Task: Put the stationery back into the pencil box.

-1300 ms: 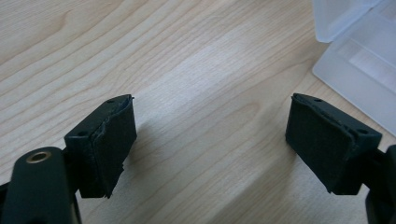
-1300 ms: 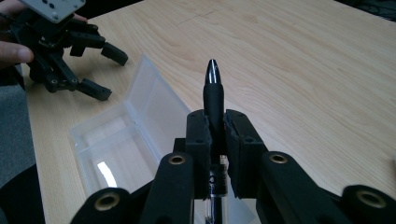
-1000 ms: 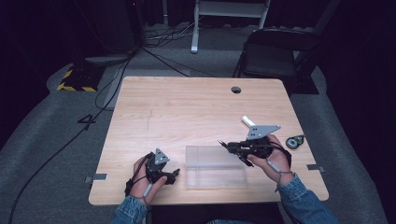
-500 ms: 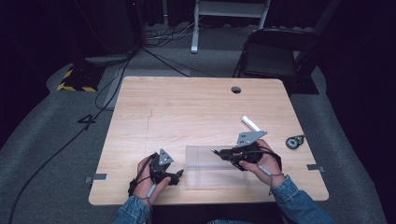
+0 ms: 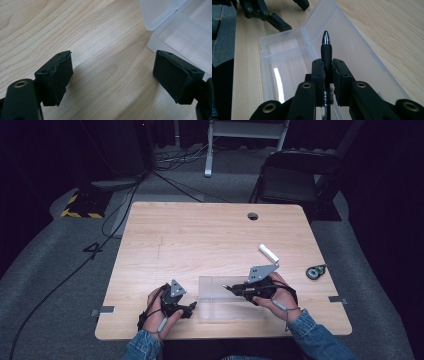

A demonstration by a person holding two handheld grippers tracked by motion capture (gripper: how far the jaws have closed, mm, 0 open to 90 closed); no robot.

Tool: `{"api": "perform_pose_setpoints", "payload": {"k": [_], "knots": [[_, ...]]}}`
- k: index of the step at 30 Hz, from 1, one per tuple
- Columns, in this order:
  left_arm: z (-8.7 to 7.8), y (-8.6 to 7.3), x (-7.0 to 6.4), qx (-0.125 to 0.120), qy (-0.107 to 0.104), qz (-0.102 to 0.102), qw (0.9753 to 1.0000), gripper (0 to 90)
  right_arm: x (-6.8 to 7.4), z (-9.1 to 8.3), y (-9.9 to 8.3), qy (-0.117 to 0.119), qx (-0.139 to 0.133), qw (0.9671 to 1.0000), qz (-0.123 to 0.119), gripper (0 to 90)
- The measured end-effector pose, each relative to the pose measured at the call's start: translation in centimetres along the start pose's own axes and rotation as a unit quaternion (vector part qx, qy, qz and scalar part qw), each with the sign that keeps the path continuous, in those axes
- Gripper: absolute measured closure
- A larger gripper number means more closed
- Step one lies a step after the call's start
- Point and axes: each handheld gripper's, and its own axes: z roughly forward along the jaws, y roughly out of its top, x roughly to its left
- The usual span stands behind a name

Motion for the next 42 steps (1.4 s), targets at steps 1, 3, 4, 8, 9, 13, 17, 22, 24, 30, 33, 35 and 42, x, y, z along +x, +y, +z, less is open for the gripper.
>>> {"api": "perform_pose_setpoints", "payload": {"k": [1, 3, 4, 8, 9, 13, 17, 22, 24, 30, 33, 35, 42], "knots": [[0.0, 0.0, 0.0, 0.000, 0.000, 0.000, 1.0000, 16.8, 0.0, 0.1, 0.0, -0.001, 0.002, 1.0000, -0.005, 80.8], [0.0, 0.0, 0.0, 0.000, 0.000, 0.000, 1.0000, 16.8, 0.0, 0.2, -0.1, -0.002, 0.003, 0.9999, -0.010, 80.7], [0.0, 0.0, 0.0, 0.000, 0.000, -0.001, 1.0000, 16.8, 0.0, 0.2, -0.1, -0.002, 0.002, 0.9999, -0.011, 80.7], [0.0, 0.0, 0.0, 0.000, 0.000, 0.000, 1.0000, 16.8, -0.1, 0.2, -0.2, -0.006, 0.001, 0.9999, -0.013, 80.7], [0.0, 0.0, 0.0, 0.000, 0.000, -0.001, 1.0000, 16.8, -0.1, 0.2, -0.2, -0.010, 0.002, 0.9998, -0.015, 80.7], [0.0, 0.1, -0.1, 0.002, 0.003, -0.002, 1.0000, 16.8, -0.2, 0.4, -0.3, -0.014, 0.005, 0.9995, -0.028, 80.7], [0.0, 0.1, -0.1, 0.002, 0.003, -0.002, 1.0000, 16.7, 0.0, 0.5, -0.3, -0.013, 0.009, 0.9991, -0.040, 80.7], [0.0, 0.1, -0.1, 0.002, 0.003, -0.003, 1.0000, 16.8, 0.0, 0.8, -0.4, -0.007, 0.012, 0.9990, -0.043, 80.6], [0.0, 0.1, -0.1, 0.002, 0.003, -0.003, 1.0000, 16.8, 0.0, 0.9, -0.4, -0.004, 0.015, 0.9988, -0.045, 80.6], [0.0, 0.1, -0.1, 0.002, 0.003, -0.003, 1.0000, 16.8, 0.1, 1.1, -0.5, 0.003, 0.022, 0.9989, -0.042, 80.6], [0.0, 0.1, -0.1, 0.002, 0.003, -0.003, 1.0000, 16.8, 0.2, 1.3, -0.6, 0.006, 0.025, 0.9988, -0.042, 80.6], [0.0, 0.1, -0.1, 0.002, 0.003, -0.002, 1.0000, 16.7, 0.3, 1.4, -0.6, 0.008, 0.026, 0.9988, -0.042, 80.6], [0.0, 0.1, -0.1, 0.002, 0.003, -0.002, 1.0000, 16.8, 0.6, 1.5, -0.5, 0.012, 0.033, 0.9983, -0.046, 80.5]]}}
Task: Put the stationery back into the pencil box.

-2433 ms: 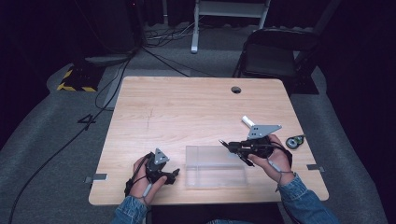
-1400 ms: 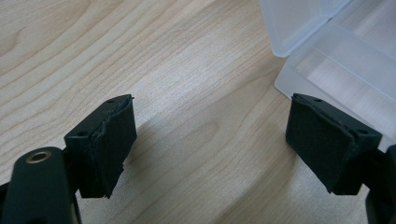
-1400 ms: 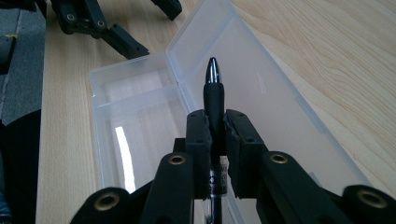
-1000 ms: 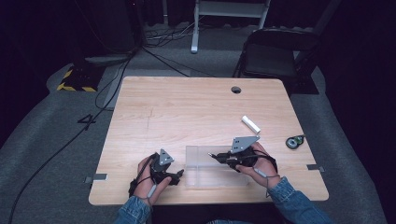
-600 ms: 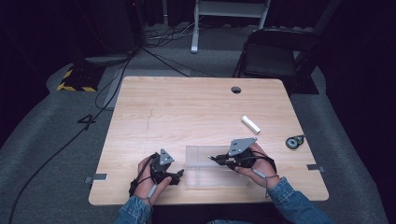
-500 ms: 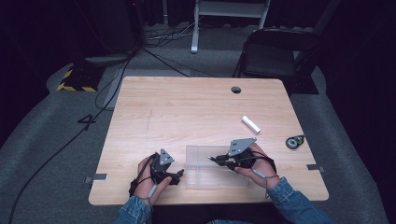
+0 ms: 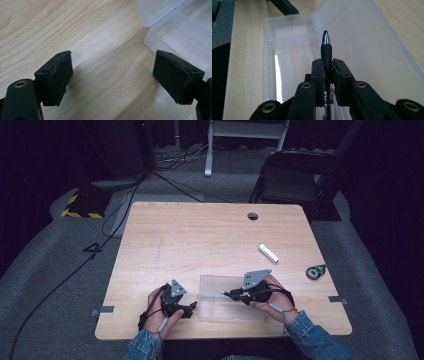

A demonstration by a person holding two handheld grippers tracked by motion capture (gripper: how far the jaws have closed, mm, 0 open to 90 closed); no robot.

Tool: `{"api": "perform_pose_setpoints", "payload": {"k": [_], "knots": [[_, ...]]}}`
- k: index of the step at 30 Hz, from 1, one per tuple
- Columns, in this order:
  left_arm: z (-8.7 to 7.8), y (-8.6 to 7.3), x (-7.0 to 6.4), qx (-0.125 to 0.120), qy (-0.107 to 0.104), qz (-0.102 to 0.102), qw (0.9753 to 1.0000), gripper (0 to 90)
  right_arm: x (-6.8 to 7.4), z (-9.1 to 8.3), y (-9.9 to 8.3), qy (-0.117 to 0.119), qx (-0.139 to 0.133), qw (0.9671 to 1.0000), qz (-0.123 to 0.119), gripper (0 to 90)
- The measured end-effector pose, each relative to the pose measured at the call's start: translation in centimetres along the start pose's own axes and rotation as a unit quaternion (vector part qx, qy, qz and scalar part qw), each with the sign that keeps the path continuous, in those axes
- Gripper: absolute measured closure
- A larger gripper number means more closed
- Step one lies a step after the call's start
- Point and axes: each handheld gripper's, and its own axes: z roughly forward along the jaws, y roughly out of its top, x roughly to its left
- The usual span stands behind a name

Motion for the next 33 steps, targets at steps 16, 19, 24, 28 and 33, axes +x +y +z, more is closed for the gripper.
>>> {"api": "perform_pose_setpoints", "payload": {"k": [16, 19, 24, 28, 33], "knots": [[0.0, 0.0, 0.0, -0.001, 0.000, -0.001, 1.0000, 16.8, 0.2, 0.1, 0.2, 0.001, 0.000, 1.0000, -0.002, 74.2], [0.0, 0.0, 0.0, 0.000, 0.000, 0.000, 1.0000, 16.7, 0.2, -0.7, 0.4, -0.001, -0.005, 1.0000, 0.004, 75.3], [0.0, 0.0, 0.0, 0.000, 0.000, 0.000, 1.0000, 16.8, 0.4, -2.2, 0.2, 0.001, 0.006, 0.9994, 0.035, 79.0], [0.0, 0.0, 0.0, 0.000, 0.000, 0.000, 1.0000, 16.8, 1.0, -2.4, -0.5, 0.008, 0.039, 0.9982, 0.044, 81.9], [0.0, 0.0, 0.0, 0.000, 0.000, 0.000, 1.0000, 16.8, 1.4, -2.1, -1.3, 0.013, 0.090, 0.9950, 0.039, 82.8]]}}
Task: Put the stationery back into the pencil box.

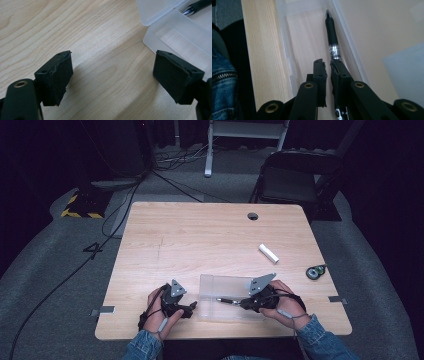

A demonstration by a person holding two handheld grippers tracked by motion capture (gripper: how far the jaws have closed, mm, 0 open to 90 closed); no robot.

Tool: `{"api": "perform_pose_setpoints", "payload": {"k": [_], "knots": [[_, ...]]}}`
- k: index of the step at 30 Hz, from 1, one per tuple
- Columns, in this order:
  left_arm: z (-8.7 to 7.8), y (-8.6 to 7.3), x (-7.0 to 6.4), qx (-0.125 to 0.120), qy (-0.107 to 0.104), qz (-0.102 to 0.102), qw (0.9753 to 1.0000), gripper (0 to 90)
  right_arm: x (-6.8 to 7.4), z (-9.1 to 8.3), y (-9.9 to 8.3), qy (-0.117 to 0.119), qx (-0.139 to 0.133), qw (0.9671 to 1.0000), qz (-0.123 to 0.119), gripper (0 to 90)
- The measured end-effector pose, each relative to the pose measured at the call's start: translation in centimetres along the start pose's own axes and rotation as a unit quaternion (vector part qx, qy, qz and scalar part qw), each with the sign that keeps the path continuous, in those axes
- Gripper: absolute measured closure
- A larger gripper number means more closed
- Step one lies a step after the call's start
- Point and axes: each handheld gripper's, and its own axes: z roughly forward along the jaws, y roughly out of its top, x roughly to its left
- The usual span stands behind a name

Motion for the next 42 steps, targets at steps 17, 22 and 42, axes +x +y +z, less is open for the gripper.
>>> {"api": "perform_pose_setpoints", "payload": {"k": [17, 22, 42], "knots": [[0.0, 0.0, 0.0, -0.001, 0.000, 0.000, 1.0000, 16.8, 0.6, 1.4, -0.2, -0.017, 0.036, 0.9992, -0.004, 68.8], [0.0, 0.0, 0.0, 0.000, 0.000, 0.000, 1.0000, 16.8, 0.5, 1.5, -0.2, -0.021, 0.035, 0.9992, -0.004, 65.6], [0.0, 0.0, 0.2, -0.002, -0.001, 0.006, 1.0000, 16.5, -1.1, -3.2, -0.2, -0.050, -0.049, 0.9954, 0.064, 60.3]]}}
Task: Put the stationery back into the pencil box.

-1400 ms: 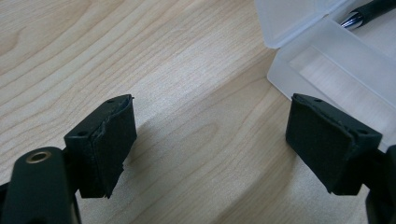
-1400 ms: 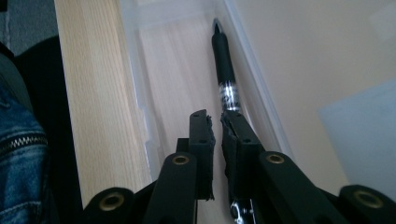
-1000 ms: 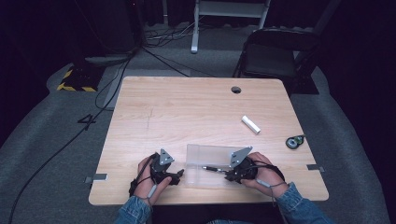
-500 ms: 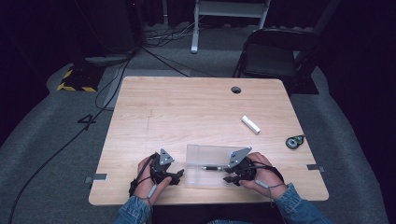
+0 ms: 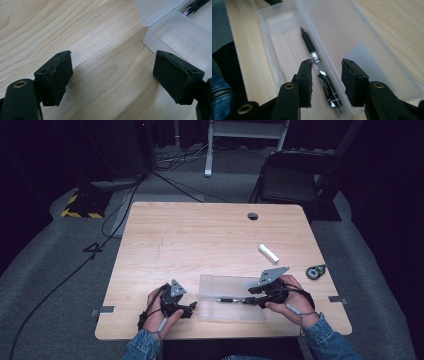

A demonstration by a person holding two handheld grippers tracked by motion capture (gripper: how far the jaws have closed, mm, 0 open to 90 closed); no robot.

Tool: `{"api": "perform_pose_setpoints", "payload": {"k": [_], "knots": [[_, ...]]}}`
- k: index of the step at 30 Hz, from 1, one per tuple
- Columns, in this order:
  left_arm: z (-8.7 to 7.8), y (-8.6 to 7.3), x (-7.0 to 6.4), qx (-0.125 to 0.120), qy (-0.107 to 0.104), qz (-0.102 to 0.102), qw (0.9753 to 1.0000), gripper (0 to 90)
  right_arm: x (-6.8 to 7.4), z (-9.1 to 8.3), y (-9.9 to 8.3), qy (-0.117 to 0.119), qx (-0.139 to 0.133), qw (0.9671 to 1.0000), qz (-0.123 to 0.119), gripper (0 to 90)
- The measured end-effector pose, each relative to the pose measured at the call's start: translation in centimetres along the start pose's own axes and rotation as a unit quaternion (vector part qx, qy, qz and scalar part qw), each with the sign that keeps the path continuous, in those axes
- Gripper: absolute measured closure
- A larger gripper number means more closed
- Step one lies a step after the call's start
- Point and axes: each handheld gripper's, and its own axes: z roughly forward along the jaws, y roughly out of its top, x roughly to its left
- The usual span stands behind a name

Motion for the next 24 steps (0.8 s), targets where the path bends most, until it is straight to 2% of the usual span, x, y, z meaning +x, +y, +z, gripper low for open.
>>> {"api": "perform_pose_setpoints", "payload": {"k": [4, 7, 10, 13, 15, 24], "knots": [[0.0, -0.1, 0.1, -0.002, 0.001, -0.003, 1.0000, 16.5, -1.2, -1.6, -0.3, -0.023, -0.021, 0.9992, 0.024, 59.1], [0.0, -0.1, 0.2, -0.001, 0.000, -0.005, 1.0000, 16.5, -2.1, -2.7, -0.7, -0.042, -0.037, 0.9972, 0.050, 56.8], [-0.1, -0.1, 0.3, 0.000, 0.000, -0.009, 1.0000, 16.5, -3.3, -3.9, -1.5, -0.066, -0.057, 0.9929, 0.080, 51.0], [-0.1, -0.1, 0.5, -0.001, 0.001, -0.004, 1.0000, 16.5, -4.1, -4.9, -2.2, -0.082, -0.066, 0.9892, 0.102, 49.0], [-0.1, -0.1, 0.6, -0.001, -0.001, -0.009, 1.0000, 16.5, -4.7, -5.4, -2.7, -0.095, -0.071, 0.9863, 0.115, 47.6], [0.0, -0.1, 0.8, -0.001, 0.000, -0.008, 1.0000, 16.2, -6.2, -6.2, -4.1, -0.123, -0.076, 0.9799, 0.138, 45.2]]}}
